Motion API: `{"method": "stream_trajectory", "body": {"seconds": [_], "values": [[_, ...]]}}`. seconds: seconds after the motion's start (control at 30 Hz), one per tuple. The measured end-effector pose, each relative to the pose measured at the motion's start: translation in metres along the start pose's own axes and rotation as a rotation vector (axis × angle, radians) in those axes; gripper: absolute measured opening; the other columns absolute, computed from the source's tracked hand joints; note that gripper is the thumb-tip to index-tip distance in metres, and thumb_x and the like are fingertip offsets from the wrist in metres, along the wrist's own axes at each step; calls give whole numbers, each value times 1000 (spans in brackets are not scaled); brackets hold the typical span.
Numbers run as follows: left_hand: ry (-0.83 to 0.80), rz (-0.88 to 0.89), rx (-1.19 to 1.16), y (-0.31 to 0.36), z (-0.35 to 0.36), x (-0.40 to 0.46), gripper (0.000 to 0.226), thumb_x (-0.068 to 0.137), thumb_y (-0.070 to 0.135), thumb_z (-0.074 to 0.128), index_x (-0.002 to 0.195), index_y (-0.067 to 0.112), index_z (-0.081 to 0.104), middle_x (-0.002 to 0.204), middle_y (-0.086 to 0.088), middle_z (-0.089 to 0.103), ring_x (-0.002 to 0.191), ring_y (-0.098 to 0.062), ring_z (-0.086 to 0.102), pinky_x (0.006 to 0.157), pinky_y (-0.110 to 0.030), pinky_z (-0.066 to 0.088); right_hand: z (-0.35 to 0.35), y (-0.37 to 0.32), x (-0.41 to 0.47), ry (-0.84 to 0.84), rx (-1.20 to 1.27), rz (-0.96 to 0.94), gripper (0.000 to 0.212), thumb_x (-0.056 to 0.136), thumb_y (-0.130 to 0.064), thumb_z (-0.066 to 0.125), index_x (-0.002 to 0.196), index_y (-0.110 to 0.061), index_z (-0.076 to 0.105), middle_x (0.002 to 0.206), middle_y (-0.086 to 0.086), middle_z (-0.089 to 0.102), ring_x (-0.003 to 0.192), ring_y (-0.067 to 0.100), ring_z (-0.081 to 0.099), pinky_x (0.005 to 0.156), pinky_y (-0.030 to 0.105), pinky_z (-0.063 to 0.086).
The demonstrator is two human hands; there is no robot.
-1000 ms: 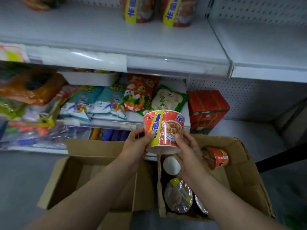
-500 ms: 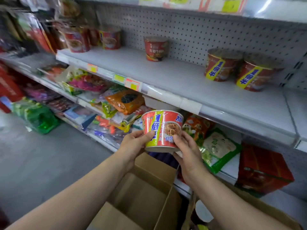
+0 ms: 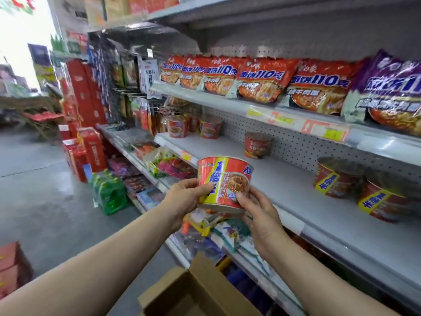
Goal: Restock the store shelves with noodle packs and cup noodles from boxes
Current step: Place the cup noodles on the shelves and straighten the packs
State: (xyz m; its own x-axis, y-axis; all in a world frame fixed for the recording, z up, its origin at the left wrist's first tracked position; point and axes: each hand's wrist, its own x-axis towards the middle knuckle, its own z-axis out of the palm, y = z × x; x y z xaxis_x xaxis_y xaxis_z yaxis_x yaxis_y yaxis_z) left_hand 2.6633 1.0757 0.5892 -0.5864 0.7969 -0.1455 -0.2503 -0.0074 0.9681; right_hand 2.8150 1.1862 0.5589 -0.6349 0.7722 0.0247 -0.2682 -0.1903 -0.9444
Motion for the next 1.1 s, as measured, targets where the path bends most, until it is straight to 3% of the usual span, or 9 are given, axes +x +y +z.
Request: {"method": "stream_trajectory", "body": {"seconds": [0.17, 0.3, 0.43, 0.63, 0.7, 0.77, 0.83, 1.0, 1.1], "values": [[52, 42, -12, 14, -19, 28, 45, 83, 18, 78, 123, 2, 64, 101, -9, 77, 73, -12, 74, 57, -19, 55, 19, -1, 38, -22, -41, -31, 55, 75, -21, 79, 128, -21, 63, 113, 3, 76, 100, 22, 74, 73, 30, 57], [44, 85, 18, 24, -47, 70, 46, 84, 20, 79, 125, 7, 63, 110, -8, 75, 72, -7, 74, 55, -17, 54, 39, 13, 85, -30, -67, -39, 65, 71, -27, 83, 132, -25, 62, 114, 0, 76, 102, 20, 74, 82, 34, 56], [37, 118, 55, 31, -73, 109, 47, 81, 26, 82, 122, 14, 64, 106, 0, 77, 90, -14, 75, 78, -31, 59, 59, 24, 121, -28, -70, -66, 67, 66, -32, 84, 129, -25, 62, 111, -4, 76, 97, 11, 74, 76, 27, 55], [-4, 162, 40, 51, -127, 193, 39, 81, 16, 81, 116, 16, 64, 99, 4, 74, 77, -4, 73, 59, -18, 54, 107, 45, 207, 27, -122, -96, 84, 48, -41, 90, 126, -27, 63, 113, -4, 76, 103, 16, 73, 90, 38, 56], [-3, 172, 54, 62, -146, 229, 49, 78, 21, 84, 121, 18, 61, 111, 2, 72, 93, -11, 72, 70, -23, 56, 125, 47, 245, 34, -154, -121, 91, 44, -45, 94, 128, -25, 62, 116, -4, 75, 108, 18, 71, 99, 43, 54], [-9, 176, 54, 72, -166, 266, 56, 77, 22, 85, 125, 21, 57, 120, -1, 66, 101, -16, 70, 75, -27, 57, 141, 51, 284, 36, -158, -136, 109, 33, -50, 100, 131, -22, 61, 119, -2, 74, 110, 17, 71, 94, 38, 56], [-22, 173, 39, 80, -181, 299, 53, 79, 16, 84, 122, 26, 54, 118, -3, 68, 95, -17, 72, 68, -24, 57, 152, 54, 316, 22, -156, -146, 115, 28, -50, 101, 131, -21, 60, 121, -2, 73, 112, 16, 70, 85, 30, 58], [-90, 169, 128, 89, -206, 385, 36, 81, 15, 82, 100, 36, 60, 97, 4, 78, 96, -17, 71, 89, -35, 51, 166, 68, 397, 57, -208, -183, 119, 29, -53, 100, 135, -23, 56, 129, -5, 69, 118, 11, 66, 98, 34, 52], [-116, 169, 134, 85, -216, 430, 34, 82, 10, 81, 95, 36, 62, 88, 9, 75, 90, -14, 71, 80, -30, 53, 169, 82, 433, 82, -226, -181, 100, 46, -38, 95, 136, -24, 54, 131, -4, 67, 119, 12, 65, 98, 34, 52]]}}
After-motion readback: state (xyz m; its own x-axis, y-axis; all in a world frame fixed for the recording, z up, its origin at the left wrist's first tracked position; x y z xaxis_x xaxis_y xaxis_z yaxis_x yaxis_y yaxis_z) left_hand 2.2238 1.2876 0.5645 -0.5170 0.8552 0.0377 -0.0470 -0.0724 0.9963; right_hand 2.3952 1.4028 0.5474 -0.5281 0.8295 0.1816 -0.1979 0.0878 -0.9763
